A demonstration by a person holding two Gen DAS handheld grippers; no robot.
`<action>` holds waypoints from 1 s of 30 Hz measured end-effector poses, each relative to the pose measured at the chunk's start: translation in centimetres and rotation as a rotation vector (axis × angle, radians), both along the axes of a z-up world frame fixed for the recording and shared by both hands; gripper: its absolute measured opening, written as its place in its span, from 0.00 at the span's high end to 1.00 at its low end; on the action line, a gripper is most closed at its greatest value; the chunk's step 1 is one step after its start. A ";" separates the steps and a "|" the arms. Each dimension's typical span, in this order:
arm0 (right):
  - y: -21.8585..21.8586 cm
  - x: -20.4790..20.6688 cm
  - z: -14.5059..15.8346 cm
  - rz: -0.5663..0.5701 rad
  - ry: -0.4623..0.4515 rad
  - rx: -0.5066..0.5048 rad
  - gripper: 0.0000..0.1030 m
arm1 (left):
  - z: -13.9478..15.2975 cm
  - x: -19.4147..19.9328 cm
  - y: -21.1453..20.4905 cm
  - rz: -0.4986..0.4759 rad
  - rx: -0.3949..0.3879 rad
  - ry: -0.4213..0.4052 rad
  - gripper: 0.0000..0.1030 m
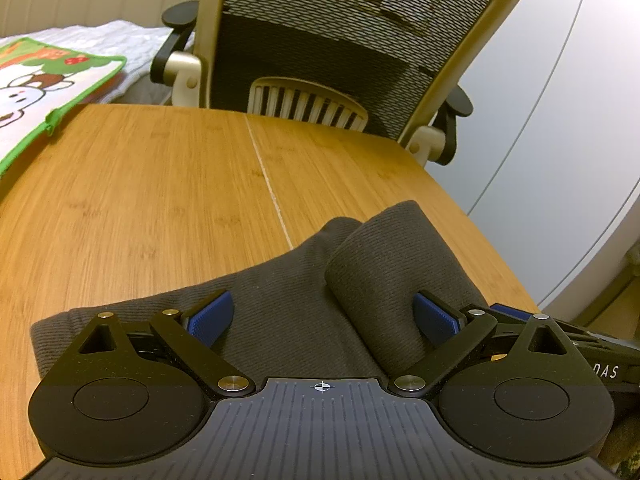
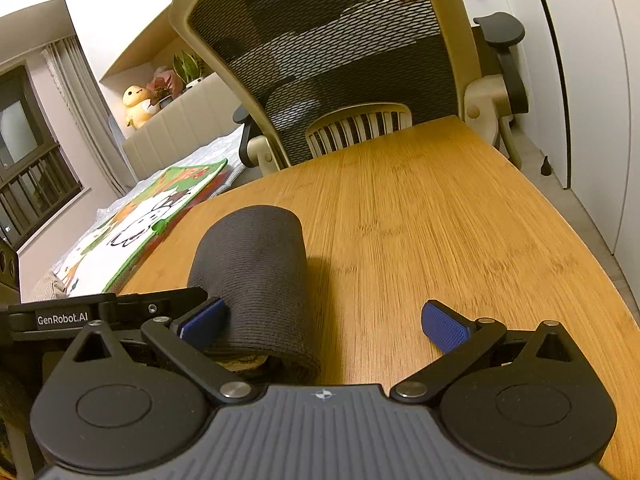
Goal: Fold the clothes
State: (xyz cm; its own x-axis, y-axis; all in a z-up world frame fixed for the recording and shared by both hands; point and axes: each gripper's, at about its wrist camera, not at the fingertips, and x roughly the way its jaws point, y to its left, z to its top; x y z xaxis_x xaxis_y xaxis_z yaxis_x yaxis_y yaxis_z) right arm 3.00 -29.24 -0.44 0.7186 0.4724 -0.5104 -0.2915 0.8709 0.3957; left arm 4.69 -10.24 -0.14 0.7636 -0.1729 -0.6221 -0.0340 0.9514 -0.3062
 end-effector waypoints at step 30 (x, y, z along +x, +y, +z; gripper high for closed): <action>4.8 -2.0 1.5 0.164 -0.117 -0.153 0.31 | 0.5 -0.2 1.2 0.017 -0.067 0.020 0.04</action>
State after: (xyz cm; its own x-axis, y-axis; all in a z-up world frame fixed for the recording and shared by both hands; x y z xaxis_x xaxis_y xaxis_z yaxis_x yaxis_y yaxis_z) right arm 0.99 -24.40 1.01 0.6970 0.5115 -0.5026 -0.4701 0.8552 0.2184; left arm 4.47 -9.03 0.37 0.7546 -0.2015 -0.6245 -0.0569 0.9280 -0.3682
